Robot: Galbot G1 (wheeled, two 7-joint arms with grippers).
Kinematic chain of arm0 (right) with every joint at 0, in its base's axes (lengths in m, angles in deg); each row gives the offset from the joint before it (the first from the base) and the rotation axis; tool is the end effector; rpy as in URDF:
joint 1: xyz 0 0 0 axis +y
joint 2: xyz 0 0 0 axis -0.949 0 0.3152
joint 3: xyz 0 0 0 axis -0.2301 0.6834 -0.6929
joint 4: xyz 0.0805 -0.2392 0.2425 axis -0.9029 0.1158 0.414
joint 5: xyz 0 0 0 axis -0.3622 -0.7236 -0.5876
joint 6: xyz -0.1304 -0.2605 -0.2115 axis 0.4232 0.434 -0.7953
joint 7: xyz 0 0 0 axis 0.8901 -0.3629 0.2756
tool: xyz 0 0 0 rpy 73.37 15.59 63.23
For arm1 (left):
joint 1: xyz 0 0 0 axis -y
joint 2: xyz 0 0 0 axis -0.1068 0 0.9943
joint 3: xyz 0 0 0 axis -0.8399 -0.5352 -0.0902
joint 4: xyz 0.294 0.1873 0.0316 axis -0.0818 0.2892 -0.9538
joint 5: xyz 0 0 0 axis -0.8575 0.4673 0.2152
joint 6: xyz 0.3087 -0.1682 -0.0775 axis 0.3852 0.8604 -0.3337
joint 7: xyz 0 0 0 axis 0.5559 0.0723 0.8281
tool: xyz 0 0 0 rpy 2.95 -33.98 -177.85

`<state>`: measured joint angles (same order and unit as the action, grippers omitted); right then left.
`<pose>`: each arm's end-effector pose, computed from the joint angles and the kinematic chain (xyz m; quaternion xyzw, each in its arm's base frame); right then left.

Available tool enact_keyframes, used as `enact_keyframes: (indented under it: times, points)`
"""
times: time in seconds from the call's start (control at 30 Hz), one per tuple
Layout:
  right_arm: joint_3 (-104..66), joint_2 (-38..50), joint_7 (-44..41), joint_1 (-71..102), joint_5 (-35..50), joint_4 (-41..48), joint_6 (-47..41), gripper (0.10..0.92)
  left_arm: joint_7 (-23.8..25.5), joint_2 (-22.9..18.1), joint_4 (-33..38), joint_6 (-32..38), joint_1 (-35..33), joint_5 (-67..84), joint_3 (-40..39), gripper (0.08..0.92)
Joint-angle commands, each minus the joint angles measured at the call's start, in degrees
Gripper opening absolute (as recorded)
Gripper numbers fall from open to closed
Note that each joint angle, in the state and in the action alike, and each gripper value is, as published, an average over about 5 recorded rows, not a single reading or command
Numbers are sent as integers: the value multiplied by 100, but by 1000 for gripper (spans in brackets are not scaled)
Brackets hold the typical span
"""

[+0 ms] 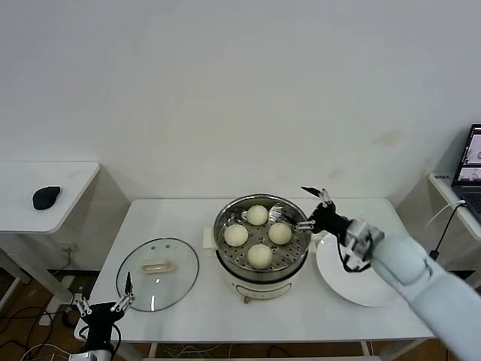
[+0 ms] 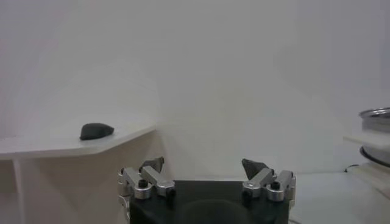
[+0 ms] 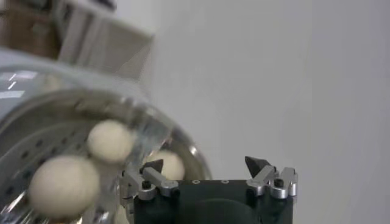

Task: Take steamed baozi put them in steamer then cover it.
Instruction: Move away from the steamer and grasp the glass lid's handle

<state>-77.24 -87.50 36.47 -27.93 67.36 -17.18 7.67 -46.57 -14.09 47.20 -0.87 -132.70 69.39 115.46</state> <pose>0.3578 -0.1025 -0.2004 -0.3181 0.9109 -0.2623 0.0194 0.1487 0.1007 -0.3632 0.0970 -0.9936 -0.0581 0.0011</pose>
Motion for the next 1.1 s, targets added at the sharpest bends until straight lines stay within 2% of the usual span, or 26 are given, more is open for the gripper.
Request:
enact_keyframes:
  times: [0.03,0.27,0.47,0.53,0.77,1.1]
  points:
    - [-4431,-2881,-532,3538,-926,-324,1363,823,-323,-57,-97,64,8,-1112,-2,823]
    - [-5307,-3666,-528,4209,-909,-579,1240,823,-578,286,-646,114,162,-4120,247,823]
    - [-5778,-3830,-185,4383,-776,-619,880,823,-428,851,-771,21,-415,-6323,600,823]
    - [-5921,-3847,-86,4362,-703,-580,794,823,-434,934,-894,37,-402,-6780,640,823]
    - [-5968,-4007,100,4253,-793,-404,740,823,-327,1017,-1755,49,554,-7859,268,823]
    - [-5989,-4377,22,4416,-1016,-523,840,823,-13,1155,-2217,-118,1727,-7835,-405,823]
